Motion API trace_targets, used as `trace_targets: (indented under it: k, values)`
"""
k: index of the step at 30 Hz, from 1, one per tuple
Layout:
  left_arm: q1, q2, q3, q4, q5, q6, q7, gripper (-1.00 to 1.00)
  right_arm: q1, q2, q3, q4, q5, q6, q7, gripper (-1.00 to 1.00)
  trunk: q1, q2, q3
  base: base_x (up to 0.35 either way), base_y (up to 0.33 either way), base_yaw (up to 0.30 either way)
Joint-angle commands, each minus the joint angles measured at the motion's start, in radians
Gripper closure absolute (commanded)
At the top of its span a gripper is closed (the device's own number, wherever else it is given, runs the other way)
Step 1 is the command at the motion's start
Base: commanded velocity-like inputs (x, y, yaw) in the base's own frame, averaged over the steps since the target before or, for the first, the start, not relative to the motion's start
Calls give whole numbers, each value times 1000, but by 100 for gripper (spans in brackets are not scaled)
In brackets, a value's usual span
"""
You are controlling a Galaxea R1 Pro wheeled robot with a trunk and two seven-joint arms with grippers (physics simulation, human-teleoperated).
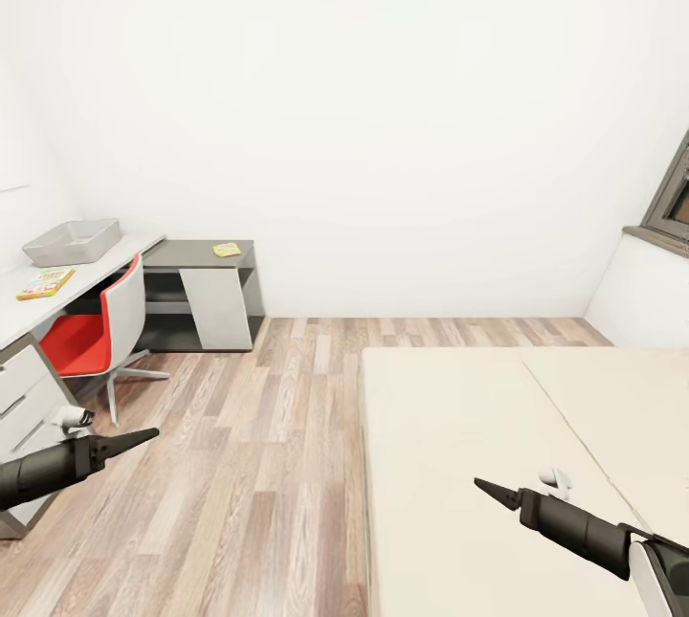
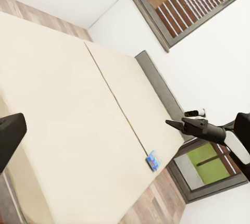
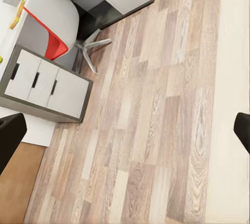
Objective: Put all the toys in the child's room - the three board games (two on the bed and one on the table), the two jigsaw puzzles on the table, and the tennis ball on the table - inside the toy box on the table in the child's room.
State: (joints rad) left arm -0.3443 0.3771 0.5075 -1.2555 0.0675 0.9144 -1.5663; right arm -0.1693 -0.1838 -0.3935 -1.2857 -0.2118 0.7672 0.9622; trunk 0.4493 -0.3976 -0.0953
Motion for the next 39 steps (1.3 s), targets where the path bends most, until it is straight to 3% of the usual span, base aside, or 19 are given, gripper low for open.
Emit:
trace_targets:
  k: [1,39]
  values:
    - [-1,0,0,0,-1,11,-4,-100,-1,0,-1,0,-3,5,2,-100,1,-2,-2,0,-245,0]
    - [-1,0,0,-1,-1,11,-4,-100,-1,0,-1,0,-3,5,1,-100,1,-2,-2,0,-246,0]
